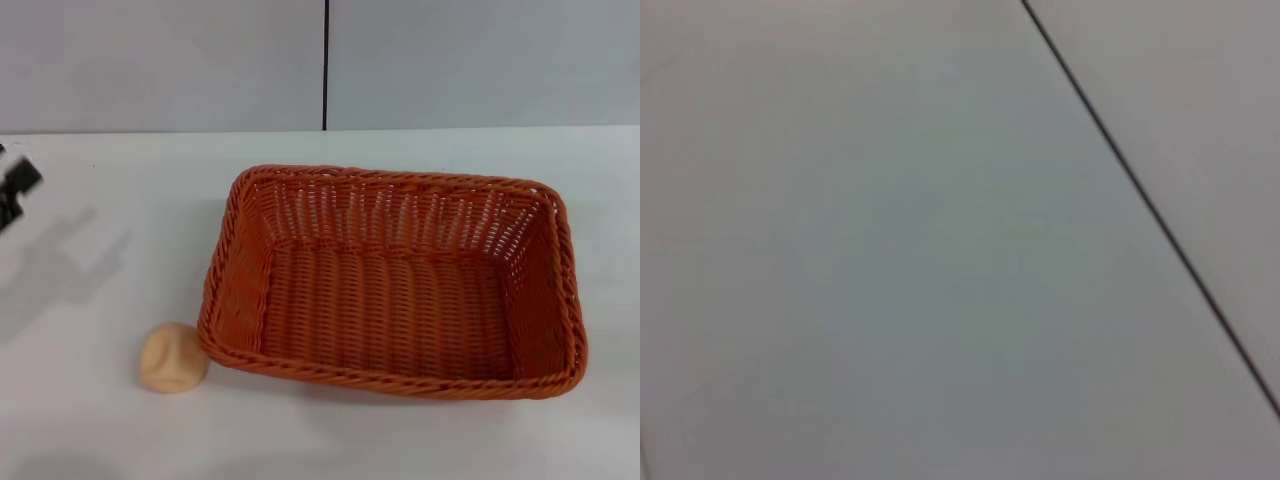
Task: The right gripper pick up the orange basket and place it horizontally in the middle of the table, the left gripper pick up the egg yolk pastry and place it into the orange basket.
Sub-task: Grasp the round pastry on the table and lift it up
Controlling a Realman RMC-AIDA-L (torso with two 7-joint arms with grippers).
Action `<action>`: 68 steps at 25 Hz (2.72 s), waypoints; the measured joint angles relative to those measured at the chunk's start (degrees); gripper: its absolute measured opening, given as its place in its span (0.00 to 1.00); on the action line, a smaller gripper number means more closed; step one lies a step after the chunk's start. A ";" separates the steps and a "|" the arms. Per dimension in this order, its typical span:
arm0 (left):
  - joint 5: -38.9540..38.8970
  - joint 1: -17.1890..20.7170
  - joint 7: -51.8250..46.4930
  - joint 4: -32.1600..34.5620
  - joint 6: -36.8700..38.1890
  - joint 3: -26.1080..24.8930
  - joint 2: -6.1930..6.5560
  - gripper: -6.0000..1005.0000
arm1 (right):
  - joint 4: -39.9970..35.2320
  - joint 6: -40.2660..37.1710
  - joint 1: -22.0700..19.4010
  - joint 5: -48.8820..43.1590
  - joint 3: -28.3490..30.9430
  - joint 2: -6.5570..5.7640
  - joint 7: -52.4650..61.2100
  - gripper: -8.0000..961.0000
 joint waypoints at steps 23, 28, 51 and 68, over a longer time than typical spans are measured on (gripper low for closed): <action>30.38 1.07 -0.59 -1.23 0.24 -0.56 -0.53 0.64 | 2.16 1.38 2.20 0.18 7.39 -0.22 0.22 0.53; 31.55 0.76 -0.62 -1.23 2.32 -0.26 -1.27 0.64 | 2.21 1.84 2.77 -0.15 6.94 -0.22 0.24 0.53; 34.81 -0.70 -0.74 -1.23 7.25 -0.01 -2.79 0.62 | 2.30 1.93 2.67 -0.35 6.95 -0.22 0.40 0.53; 35.49 -0.65 0.62 -1.23 7.75 -4.10 -3.50 0.37 | 2.30 3.23 2.15 -0.23 7.26 -0.16 0.40 0.53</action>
